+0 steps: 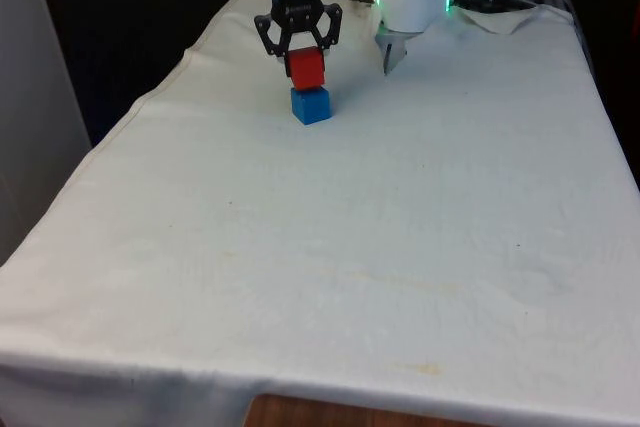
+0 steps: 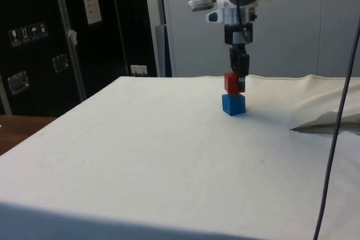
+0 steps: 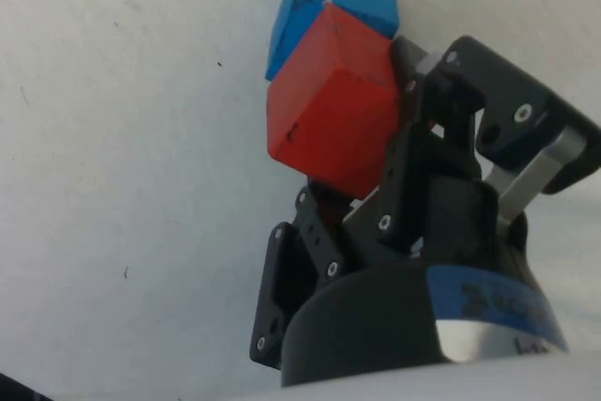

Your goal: Stack the two cubes.

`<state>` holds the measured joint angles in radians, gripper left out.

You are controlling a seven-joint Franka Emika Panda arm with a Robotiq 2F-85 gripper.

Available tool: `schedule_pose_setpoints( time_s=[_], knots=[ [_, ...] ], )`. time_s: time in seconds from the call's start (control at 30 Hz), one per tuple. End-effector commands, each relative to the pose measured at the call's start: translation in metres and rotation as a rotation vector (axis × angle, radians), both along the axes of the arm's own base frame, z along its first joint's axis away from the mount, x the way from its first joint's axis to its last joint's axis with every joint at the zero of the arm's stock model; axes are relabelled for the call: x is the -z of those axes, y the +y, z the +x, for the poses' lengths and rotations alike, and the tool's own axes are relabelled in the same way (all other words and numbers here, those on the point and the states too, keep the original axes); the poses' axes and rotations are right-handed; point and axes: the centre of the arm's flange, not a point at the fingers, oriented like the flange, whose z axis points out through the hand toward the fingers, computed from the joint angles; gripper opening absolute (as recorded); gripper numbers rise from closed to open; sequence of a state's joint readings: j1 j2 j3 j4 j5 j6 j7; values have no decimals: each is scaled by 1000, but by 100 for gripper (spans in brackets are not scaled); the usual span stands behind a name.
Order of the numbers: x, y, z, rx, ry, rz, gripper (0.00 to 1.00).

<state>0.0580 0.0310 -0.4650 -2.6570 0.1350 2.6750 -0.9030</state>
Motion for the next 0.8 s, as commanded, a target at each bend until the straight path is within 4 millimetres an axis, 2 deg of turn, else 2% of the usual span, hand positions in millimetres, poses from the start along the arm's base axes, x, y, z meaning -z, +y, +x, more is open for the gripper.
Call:
schedule_pose_setpoints(
  time_s=[0.0,0.03,0.1,0.13,0.27,0.3,0.33,0.37,0.4,0.77],
  knots=[
    [-1,1,1,-1,-12,5,3],
    [-1,2,2,-3,-11,5,5],
    [-1,2,2,-3,-10,4,19],
    [-1,2,2,-5,-11,4,33],
    [1,1,1,-4,1,-1,72],
    [0,2,2,-5,-10,3,72],
    [0,2,2,-6,-8,3,91],
    [0,2,3,-6,-9,3,98],
    [0,2,2,-5,-9,3,100],
    [0,2,4,-5,-3,0,100]
  ],
)
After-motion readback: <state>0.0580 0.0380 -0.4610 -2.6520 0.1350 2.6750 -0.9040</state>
